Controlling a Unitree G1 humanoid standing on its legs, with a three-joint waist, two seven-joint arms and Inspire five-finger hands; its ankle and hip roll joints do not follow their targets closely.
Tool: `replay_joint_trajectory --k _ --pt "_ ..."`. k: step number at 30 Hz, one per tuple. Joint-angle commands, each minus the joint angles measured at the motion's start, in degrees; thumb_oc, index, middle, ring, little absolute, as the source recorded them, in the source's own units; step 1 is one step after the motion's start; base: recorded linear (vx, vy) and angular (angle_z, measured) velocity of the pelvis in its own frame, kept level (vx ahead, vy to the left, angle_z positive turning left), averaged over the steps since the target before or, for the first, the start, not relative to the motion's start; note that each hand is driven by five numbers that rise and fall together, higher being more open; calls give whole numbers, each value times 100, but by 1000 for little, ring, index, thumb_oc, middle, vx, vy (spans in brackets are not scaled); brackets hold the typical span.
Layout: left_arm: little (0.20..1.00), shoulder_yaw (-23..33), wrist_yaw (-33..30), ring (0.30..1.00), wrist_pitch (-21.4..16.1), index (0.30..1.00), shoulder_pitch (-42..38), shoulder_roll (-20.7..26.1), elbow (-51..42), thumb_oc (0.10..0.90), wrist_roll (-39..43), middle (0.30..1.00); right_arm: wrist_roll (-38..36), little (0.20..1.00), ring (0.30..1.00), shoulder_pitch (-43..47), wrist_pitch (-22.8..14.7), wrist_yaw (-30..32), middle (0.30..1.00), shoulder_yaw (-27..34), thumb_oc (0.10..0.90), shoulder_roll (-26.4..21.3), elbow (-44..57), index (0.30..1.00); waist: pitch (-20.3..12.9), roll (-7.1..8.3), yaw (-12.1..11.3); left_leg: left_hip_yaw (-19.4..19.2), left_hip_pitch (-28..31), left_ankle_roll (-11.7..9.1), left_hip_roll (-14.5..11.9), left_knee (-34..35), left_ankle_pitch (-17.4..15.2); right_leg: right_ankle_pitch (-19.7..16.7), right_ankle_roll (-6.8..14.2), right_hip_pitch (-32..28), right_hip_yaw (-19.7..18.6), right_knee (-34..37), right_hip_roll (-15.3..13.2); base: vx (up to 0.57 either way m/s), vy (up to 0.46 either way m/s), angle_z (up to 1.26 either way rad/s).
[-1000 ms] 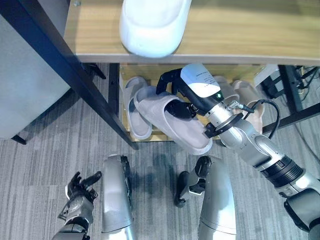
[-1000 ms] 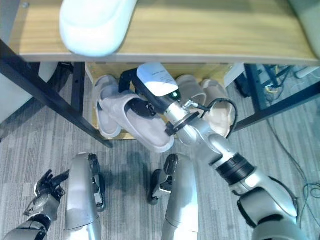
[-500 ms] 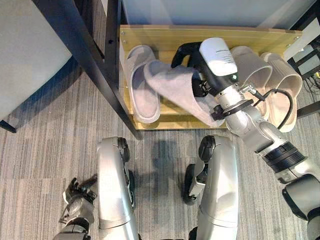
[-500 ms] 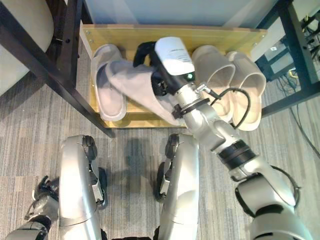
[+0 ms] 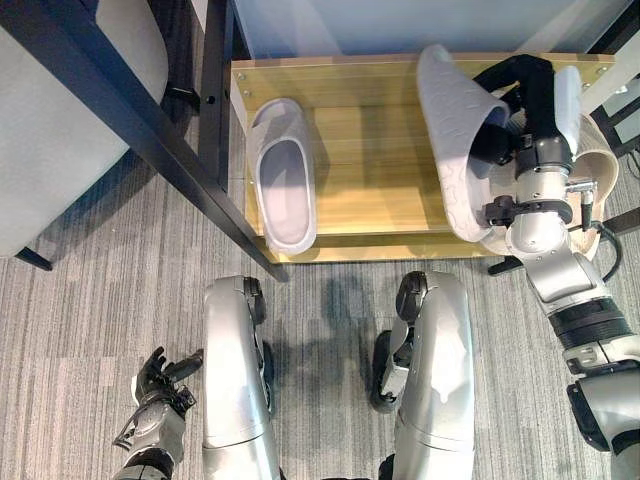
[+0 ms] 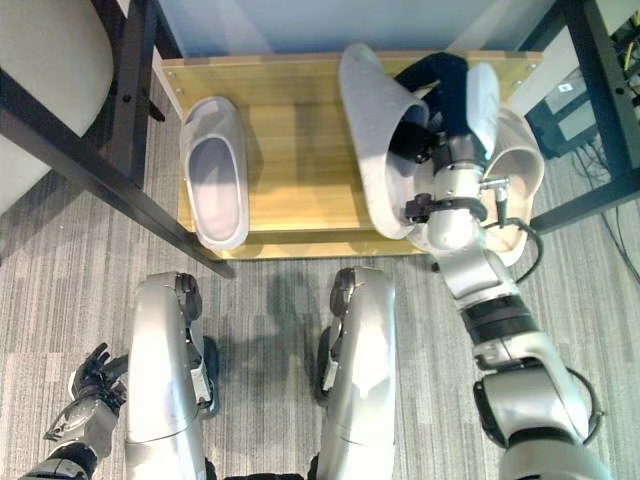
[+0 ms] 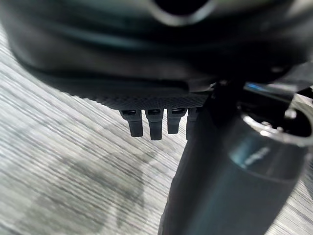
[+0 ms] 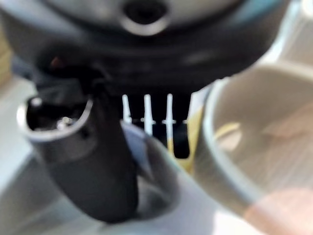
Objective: Arrange the slippers neatly on the shoe rack.
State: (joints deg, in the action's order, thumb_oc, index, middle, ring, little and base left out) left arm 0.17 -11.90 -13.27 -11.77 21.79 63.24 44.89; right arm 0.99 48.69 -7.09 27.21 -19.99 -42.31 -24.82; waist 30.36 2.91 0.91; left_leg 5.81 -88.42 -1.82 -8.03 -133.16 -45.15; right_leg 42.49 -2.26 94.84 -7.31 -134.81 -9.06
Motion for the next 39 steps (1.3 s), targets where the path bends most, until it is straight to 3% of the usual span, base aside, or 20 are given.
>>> replay_joint_trajectory --k 1,7,12,20,33,34,35,39 --pt "900 -105 77 900 -151 900 -31 535 240 800 -85 900 -36 300 300 1685 -556 -79 300 -405 400 -535 432 300 -193 -59 -412 848 -154 626 126 250 -19 517 -679 -489 -771 -220 132 0 0 0" --pt "900 -357 298 900 -45 900 -130 561 539 800 -87 900 -214 300 300 2830 -399 -438 300 -1439 400 -249 -580 300 -176 -72 -469 868 -154 605 114 251 17 463 -666 -489 -798 -230 131 -5 -2 0" --pt "900 -535 415 900 -25 900 -213 627 666 800 -172 900 -647 300 300 3187 -434 -713 300 -1839 400 63 -1544 300 -144 -106 -493 866 -154 597 114 243 24 426 -648 -489 -838 -232 136 -5 15 0" --pt "900 -698 402 900 -25 900 -229 357 638 800 -88 900 -827 300 300 3559 -301 -919 300 -2327 400 298 -2043 300 -133 -91 -572 844 -154 601 129 225 -20 415 -613 -491 -852 -255 104 -1 4 0" --pt "900 -894 460 900 -15 900 -166 303 629 800 -191 900 -838 300 300 3720 -194 -1005 300 -2487 400 572 -2534 300 -219 -14 -623 842 -154 602 113 188 -68 345 -561 -493 -883 -264 97 0 3 0" --pt "900 -913 464 900 -8 900 -167 306 635 800 -209 900 -885 571 571 3726 -184 -996 571 -2469 580 607 -2614 571 -223 -20 -624 847 -154 604 113 171 -77 347 -560 -493 -888 -276 95 0 43 0" --pt "900 -937 461 900 -4 900 -179 298 645 800 -230 900 -923 900 900 3729 -178 -995 900 -2462 800 655 -2682 900 -230 -23 -627 855 -154 606 119 158 -83 343 -559 -493 -890 -284 95 -1 39 0" --pt "900 -1016 480 900 44 900 -219 295 662 800 -328 900 -918 900 900 3778 -125 -1084 900 -2541 800 766 -2679 900 -301 -6 -618 882 -154 607 113 109 -116 326 -538 -494 -876 -281 88 6 28 -1"
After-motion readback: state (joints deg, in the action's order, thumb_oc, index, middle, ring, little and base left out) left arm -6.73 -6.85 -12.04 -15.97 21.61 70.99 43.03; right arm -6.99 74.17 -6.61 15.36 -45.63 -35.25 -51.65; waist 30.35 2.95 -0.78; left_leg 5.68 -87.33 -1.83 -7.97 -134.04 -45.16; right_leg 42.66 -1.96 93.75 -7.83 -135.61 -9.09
